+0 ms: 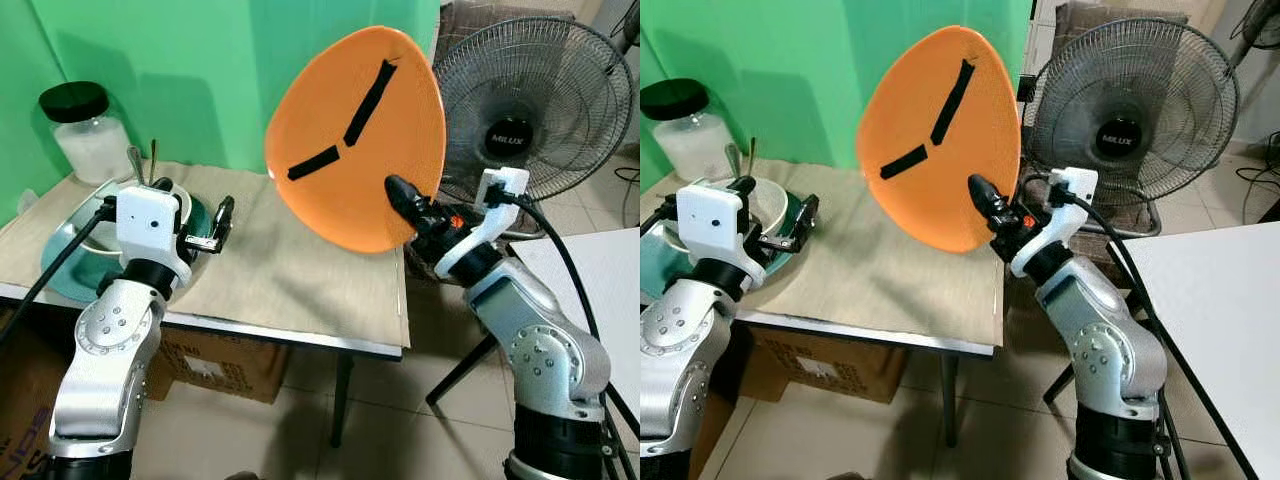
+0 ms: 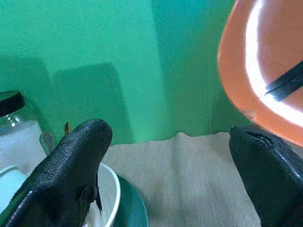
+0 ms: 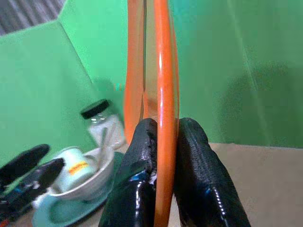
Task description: Setting the table
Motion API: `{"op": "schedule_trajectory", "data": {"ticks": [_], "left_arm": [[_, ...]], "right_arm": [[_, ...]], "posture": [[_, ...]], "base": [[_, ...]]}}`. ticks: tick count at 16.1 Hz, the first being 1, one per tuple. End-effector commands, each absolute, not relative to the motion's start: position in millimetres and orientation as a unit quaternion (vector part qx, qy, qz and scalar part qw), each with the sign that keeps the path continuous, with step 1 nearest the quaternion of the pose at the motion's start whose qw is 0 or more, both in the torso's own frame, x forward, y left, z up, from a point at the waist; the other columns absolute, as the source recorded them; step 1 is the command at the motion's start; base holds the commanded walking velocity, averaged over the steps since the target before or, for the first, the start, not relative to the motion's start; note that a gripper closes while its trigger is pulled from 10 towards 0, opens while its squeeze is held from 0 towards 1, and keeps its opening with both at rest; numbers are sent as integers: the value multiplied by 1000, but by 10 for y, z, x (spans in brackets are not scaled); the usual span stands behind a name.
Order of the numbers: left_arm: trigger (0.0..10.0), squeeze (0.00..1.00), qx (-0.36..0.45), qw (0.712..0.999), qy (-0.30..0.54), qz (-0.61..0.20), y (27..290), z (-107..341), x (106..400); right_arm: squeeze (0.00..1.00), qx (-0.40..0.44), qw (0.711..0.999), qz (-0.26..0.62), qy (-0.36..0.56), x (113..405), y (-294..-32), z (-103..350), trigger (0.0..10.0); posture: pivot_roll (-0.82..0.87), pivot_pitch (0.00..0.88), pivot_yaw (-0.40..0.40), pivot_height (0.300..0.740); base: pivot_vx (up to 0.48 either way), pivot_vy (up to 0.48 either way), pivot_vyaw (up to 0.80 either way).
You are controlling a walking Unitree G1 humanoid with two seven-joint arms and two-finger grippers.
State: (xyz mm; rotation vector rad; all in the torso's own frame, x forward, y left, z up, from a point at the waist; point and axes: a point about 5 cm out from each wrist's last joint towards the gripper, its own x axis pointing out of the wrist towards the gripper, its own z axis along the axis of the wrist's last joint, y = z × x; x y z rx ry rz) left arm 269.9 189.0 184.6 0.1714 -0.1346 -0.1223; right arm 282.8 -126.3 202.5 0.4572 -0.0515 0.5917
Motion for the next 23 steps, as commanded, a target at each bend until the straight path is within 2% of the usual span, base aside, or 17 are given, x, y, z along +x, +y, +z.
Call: {"op": "schedule_trajectory", "data": {"ticks": [1, 4, 11, 16, 23], "left_arm": [[10000, 0, 77, 993, -63, -62, 1823, 1844, 2687], [10000, 0, 58, 994, -57, -69, 1725, 1806, 2676], [10000, 0, 58, 995, -50, -66, 1742, 1805, 2671], [10000, 0, 59, 994, -52, -71, 1699, 1814, 2688], [10000, 0, 64, 996, -33, -59, 1772, 1766, 2600]], "right_arm": [[0, 193, 938, 283, -50, 2770, -1238, 2142, 10000], [0, 160, 947, 274, -57, 2697, -1154, 2188, 10000], [0, 123, 951, 280, -50, 2704, -1111, 2184, 10000], [0, 113, 952, 281, -49, 2774, -1202, 2231, 10000], [0, 112, 950, 289, -40, 2735, -1092, 2185, 10000]], "posture": [[-114, 0, 57, 740], [-118, 0, 72, 740], [-104, 0, 52, 740], [-99, 0, 31, 740], [-68, 0, 33, 740]], "base": [[0, 0, 0], [0, 0, -475], [0, 0, -800], [0, 0, -800], [0, 0, -800]]}}
